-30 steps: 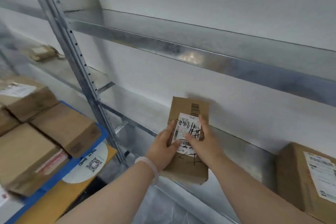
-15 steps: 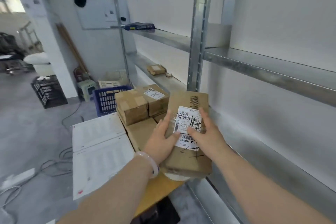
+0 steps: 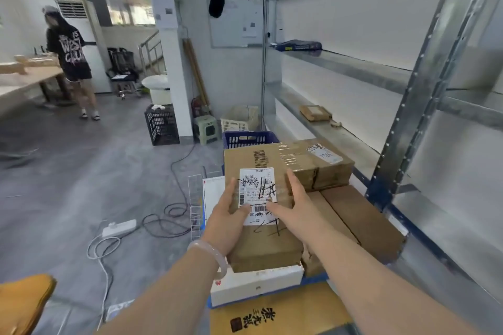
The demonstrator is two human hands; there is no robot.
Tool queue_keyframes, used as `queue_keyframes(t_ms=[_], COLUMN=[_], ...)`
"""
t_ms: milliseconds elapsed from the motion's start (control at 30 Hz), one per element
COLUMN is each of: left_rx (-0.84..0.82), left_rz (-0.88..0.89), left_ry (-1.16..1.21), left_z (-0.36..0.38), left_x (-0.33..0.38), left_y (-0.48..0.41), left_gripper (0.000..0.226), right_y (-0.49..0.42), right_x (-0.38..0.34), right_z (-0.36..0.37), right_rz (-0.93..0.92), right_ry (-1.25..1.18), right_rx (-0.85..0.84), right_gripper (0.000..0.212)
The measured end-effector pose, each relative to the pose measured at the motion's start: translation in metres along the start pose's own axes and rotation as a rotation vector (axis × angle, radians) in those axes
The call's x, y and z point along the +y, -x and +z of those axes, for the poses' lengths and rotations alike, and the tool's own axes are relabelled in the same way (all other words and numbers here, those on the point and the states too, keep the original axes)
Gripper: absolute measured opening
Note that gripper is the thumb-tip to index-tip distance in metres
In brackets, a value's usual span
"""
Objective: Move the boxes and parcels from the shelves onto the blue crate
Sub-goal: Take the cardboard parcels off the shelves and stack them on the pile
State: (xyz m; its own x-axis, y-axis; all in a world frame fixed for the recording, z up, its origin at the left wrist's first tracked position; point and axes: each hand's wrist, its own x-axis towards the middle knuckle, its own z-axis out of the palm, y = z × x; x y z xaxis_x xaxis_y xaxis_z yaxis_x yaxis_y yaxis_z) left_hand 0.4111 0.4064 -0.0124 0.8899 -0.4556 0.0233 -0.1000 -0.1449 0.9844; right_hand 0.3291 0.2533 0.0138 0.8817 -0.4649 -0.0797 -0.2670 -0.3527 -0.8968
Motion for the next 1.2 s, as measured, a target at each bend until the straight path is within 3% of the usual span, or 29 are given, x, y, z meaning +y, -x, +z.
queue_keyframes(t_ms=[233,367,467,633,733,900,1000,1200], left_rx=[0.107,0.144,0.210,0.360,0.399,0.468,0.437,0.265], left_rz=[-0.087,-0.153,-0.269,-0.330,-0.351,-0.344,-0.345,-0.397], left_ry=[-0.048,0.007,0.068,0.226,0.281,0.350,0.353,0.226], left_z=[-0.006,-0.007,-0.010,0.002,-0.002,-0.031,-0.054,-0.099], left_x=[-0.011,-0.014,-0.017,-0.019,-0.024,-0.029,-0.031,-0.039], left_y=[-0.045,-0.078,-0.102,-0.114,-0.127,-0.150,-0.157,-0.171], left_gripper=[0.070,0.088,0.098,0.061,0.064,0.044,0.036,0.029], right_y=[-0.054,-0.099,-0.131,-0.169,-0.178,-0.192,-0.201,-0.234], right_x=[0.003,0.010,0.006,-0.004,-0.008,-0.009,-0.017,-0.028], right_z=[0.013,0.015,0.019,0.035,0.051,0.077,0.073,0.043], right_rz=[0.199,0.210,0.231,0.178,0.213,0.256,0.212,0.113], right_ry=[-0.010,-0.109,-0.193,-0.214,-0.240,-0.325,-0.285,0.002], right_rx=[-0.159,-0.143,-0.114,-0.035,-0.038,-0.086,-0.091,0.111], right_gripper=[0.079,0.090,0.069,0.039,0.054,0.066,0.077,0.095])
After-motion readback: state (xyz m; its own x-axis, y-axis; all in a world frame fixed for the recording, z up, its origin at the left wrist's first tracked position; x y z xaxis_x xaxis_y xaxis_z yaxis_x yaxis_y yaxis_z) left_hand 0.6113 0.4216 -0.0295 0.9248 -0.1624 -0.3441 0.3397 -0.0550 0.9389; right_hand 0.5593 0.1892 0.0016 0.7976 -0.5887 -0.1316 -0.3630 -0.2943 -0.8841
